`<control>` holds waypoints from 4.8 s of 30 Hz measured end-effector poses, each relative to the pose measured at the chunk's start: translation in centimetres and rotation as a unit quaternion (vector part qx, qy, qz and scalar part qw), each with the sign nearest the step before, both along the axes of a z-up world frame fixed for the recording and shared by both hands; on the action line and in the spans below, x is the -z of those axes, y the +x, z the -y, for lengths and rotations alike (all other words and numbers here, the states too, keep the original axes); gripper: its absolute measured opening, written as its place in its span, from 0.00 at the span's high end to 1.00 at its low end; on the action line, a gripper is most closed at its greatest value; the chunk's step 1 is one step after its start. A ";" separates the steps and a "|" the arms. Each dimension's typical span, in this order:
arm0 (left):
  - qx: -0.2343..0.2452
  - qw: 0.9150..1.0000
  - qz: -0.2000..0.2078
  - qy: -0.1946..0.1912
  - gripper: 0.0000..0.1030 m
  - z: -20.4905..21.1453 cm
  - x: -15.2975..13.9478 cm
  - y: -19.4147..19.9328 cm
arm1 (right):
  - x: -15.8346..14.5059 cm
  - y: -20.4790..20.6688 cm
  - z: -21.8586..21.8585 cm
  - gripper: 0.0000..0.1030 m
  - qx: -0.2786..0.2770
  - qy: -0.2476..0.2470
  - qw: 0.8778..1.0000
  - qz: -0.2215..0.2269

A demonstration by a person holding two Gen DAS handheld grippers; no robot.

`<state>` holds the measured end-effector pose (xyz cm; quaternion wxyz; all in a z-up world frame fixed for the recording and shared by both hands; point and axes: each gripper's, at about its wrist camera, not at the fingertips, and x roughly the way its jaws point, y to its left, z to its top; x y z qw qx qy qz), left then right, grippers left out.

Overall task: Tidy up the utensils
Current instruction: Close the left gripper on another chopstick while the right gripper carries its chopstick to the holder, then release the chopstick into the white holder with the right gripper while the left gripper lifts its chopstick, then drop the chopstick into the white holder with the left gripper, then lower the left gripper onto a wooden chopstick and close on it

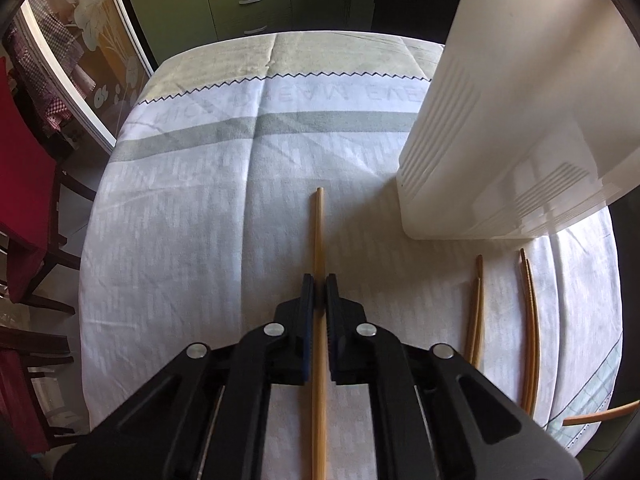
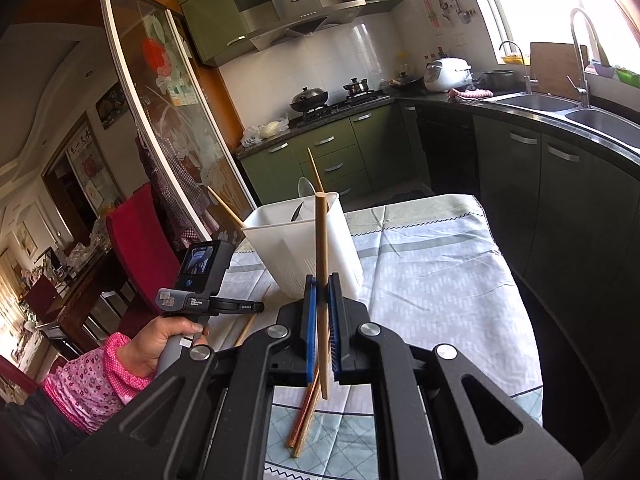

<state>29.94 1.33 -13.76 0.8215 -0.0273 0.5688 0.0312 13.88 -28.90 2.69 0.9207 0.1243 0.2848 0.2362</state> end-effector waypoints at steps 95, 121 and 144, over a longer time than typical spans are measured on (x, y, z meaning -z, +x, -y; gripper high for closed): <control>0.027 0.894 0.447 0.004 0.78 5.4 -18.1 -5.5 | 7.5 -1.2 6.7 0.64 0.048 0.055 0.996 -0.044; 0.112 0.994 0.013 0.012 0.77 6.0 -0.4 -4.4 | 8.3 -0.7 6.8 0.62 0.041 0.063 0.996 -0.057; 0.131 0.991 -0.007 0.017 0.77 7.5 0.5 -3.9 | 10.3 0.7 5.4 0.62 0.030 0.055 0.993 -0.100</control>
